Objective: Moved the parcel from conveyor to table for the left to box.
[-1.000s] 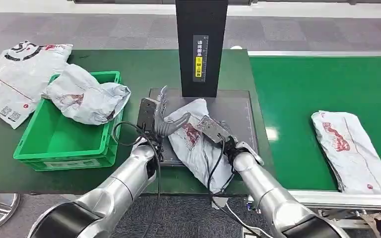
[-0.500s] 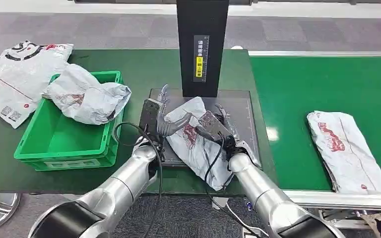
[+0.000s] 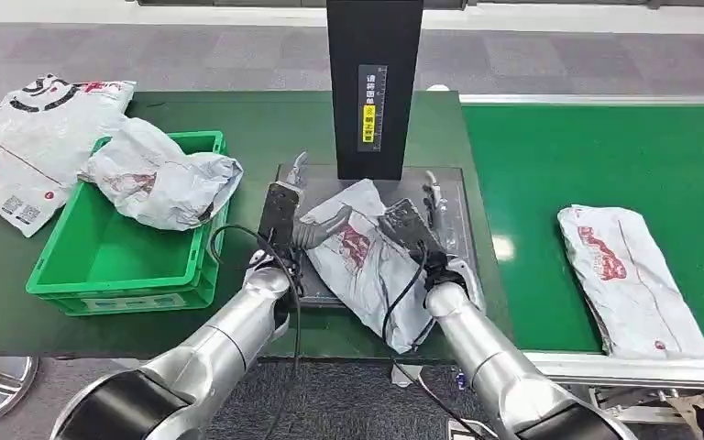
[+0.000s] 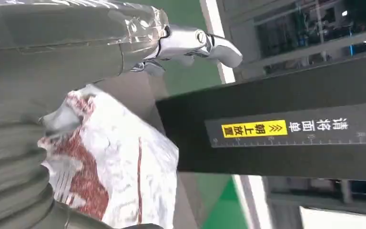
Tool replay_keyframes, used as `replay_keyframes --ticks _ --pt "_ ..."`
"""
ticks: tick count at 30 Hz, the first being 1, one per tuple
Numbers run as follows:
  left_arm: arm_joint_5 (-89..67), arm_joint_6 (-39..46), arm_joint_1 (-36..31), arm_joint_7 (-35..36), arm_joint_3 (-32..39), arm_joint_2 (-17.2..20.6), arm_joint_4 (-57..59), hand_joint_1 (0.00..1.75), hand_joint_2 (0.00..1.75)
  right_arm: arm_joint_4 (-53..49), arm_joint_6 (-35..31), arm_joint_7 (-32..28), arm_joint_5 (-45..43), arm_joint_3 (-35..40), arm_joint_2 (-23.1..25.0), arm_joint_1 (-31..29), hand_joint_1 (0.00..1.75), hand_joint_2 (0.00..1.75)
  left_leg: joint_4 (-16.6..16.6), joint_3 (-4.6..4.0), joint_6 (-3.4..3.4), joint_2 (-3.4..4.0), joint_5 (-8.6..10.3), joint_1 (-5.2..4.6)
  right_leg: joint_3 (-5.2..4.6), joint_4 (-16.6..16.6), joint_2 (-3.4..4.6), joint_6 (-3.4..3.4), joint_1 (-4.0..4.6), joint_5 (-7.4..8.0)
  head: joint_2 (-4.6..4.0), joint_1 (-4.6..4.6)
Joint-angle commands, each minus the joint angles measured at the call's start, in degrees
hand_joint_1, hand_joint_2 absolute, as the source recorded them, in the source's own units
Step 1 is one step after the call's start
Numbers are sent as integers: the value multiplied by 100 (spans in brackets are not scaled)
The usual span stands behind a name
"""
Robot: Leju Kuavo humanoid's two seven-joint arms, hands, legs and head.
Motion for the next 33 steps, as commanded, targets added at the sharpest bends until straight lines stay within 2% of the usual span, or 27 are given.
replay_keyframes --ticks 1,3,7,8,12,18,19,21,23,25,27,28,29,33 --pt "-811 89 -553 838 -1350 42 234 0 175 -941 -323 -331 -346 -879 -554 115 0 175 3 2 3 -26 -1 2 12 -1 -16 1 1 -5 0 0" --pt "-1099 76 -547 1144 -1654 -19 205 0 175 -1260 -293 -464 -503 -1069 -621 238 0 175 2 5 4 -33 -1 3 19 -5 -23 3 0 -6 0 0" --pt "-1101 81 -537 1147 -1657 -21 202 0 175 -1268 -295 -466 -504 -1071 -618 245 0 175 1 7 4 -18 -3 -1 14 -4 -8 2 -4 -3 -2 0" --pt "-2053 3 -557 1903 -2585 22 377 0 175 -1450 -452 -574 -863 -1422 -592 389 0 175 2 2 3 -14 -2 1 8 -4 -6 2 -2 -1 0 0" --pt "-2148 301 -312 1892 -2575 -66 328 0 175 -1547 -312 -680 -907 -1551 -756 477 0 175 -10 19 3 -34 1 -2 27 -14 -22 2 -2 -5 -2 -2" --pt "-2293 196 -315 1925 -2619 -7 361 0 175 -1520 -404 -834 -946 -1642 -743 439 0 175 -7 21 4 6 -7 -2 22 -12 16 3 -2 2 -2 0" --pt "-2398 94 -305 2029 -2721 -21 404 0 175 -1555 -390 -843 -978 -1662 -770 453 0 175 -3 12 3 5 -5 -2 12 -6 7 2 -3 0 0 0" --pt "-3031 -615 -305 2686 -3378 -21 542 0 175 -1548 -293 -797 -1041 -1682 -847 393 0 175 -6 16 3 -12 -2 -2 19 -8 -6 1 -2 -3 -2 0" --pt "-4093 -1588 -312 3464 -4426 -8 682 0 175 -1460 -184 -762 -1068 -1716 -882 282 0 175 -8 18 4 -14 -2 -3 21 -11 -6 3 -3 -2 0 0" --pt "-4904 -2066 -219 3855 -5194 -4 726 0 175 -1524 -140 -733 -1040 -1764 -888 292 0 175 -8 22 7 -10 -4 -6 24 -12 -1 4 -6 -2 0 0" --pt "-5040 -2437 -104 4002 -5257 -11 749 0 175 -1637 -102 -642 -949 -1794 -859 330 0 175 -9 24 7 -7 -7 -4 29 -15 3 5 -4 -2 0 0" --pt "-5144 -2664 -55 3987 -5324 0 770 10 175 -1657 -75 -590 -914 -1826 -838 334 0 175 -9 20 6 -1 -5 -7 21 -11 7 4 -8 0 0 0" --pt "-5145 -2784 -5 3963 -5295 15 783 175 175 -1660 -20 -556 -908 -1840 -827 339 0 175 -12 28 6 1 -7 -5 28 -14 11 3 -7 -1 0 0" --pt "-5142 -2710 -32 4069 -5175 43 804 175 175 -1687 42 -544 -893 -1869 -845 416 0 175 -21 49 12 9 -8 -2 51 -26 21 4 -5 7 0 -2"
